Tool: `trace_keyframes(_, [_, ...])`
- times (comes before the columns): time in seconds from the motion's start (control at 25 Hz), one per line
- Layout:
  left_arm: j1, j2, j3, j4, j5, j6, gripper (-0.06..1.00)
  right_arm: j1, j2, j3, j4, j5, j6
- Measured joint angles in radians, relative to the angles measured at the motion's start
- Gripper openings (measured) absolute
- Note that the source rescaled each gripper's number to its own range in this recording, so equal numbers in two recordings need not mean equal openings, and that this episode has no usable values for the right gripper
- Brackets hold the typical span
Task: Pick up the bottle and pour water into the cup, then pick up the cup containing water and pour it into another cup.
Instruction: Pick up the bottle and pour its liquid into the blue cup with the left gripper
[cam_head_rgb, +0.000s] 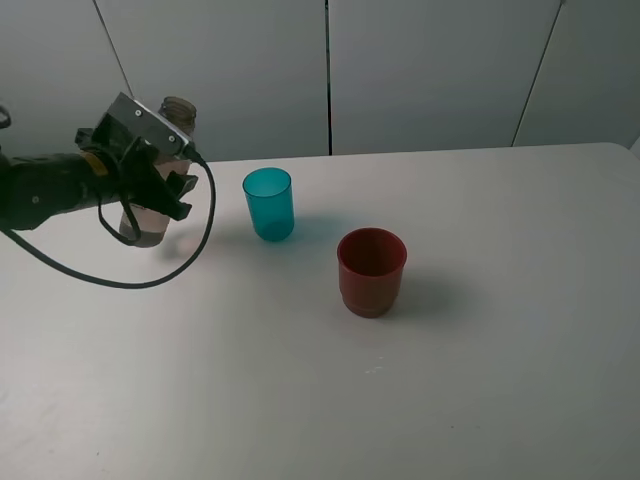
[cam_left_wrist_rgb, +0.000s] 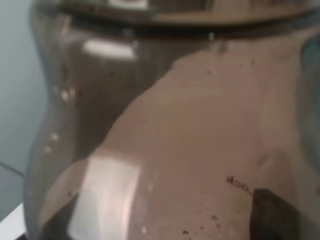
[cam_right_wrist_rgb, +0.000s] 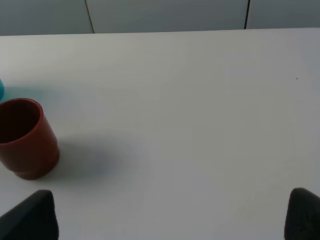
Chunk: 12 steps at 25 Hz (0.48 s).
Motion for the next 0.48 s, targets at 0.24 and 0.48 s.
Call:
trace_keyframes(0.24, [-0.036,0.000,-0.143,0.159,0.212,0.004,0.01,0.000,0.000,0.000,0.000,0.000,0.000])
trace_keyframes(0.48, [-0.038,0.000,-0.197,0.288,0.317,0.008,0.01,0.000,0.000,0.000,0.000,0.000,0.000])
